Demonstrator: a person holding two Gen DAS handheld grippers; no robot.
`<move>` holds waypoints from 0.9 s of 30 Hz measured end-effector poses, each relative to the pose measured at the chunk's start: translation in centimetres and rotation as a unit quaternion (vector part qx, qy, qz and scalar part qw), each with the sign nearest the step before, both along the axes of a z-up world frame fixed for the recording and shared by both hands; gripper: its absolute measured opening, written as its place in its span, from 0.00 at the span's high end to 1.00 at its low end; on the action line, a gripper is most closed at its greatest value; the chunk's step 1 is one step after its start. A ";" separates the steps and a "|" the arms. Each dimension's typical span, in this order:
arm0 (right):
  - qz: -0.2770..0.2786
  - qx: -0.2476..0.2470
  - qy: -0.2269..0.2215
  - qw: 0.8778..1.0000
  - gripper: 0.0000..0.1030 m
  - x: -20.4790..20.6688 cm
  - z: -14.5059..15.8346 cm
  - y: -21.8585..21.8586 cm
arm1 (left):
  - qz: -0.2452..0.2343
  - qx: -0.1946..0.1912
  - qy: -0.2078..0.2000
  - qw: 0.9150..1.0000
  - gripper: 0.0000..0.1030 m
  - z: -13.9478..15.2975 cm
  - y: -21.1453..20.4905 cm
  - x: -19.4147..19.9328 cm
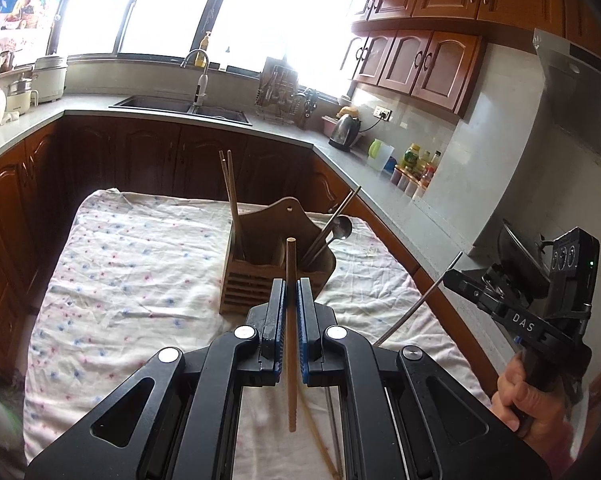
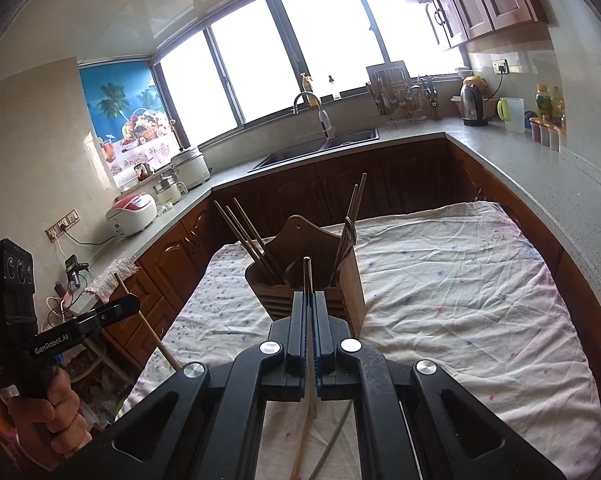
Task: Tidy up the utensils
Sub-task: 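Lift both chopsticks and lower them into the wooden holder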
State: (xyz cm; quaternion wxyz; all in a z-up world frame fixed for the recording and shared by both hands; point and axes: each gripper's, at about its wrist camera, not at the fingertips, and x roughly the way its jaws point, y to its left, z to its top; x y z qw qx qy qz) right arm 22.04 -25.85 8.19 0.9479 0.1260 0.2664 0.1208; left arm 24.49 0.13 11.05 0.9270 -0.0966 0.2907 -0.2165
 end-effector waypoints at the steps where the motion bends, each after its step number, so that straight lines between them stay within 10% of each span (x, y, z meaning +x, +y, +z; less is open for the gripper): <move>1: 0.000 0.000 -0.002 1.000 0.98 0.2 0.2 0.1 | 0.001 -0.001 -0.003 1.000 0.96 0.3 0.1 0.2; 27: 0.002 -0.004 -0.044 0.999 0.98 5.0 4.5 -0.2 | 0.033 -0.010 -0.068 0.997 0.96 5.2 1.1 5.1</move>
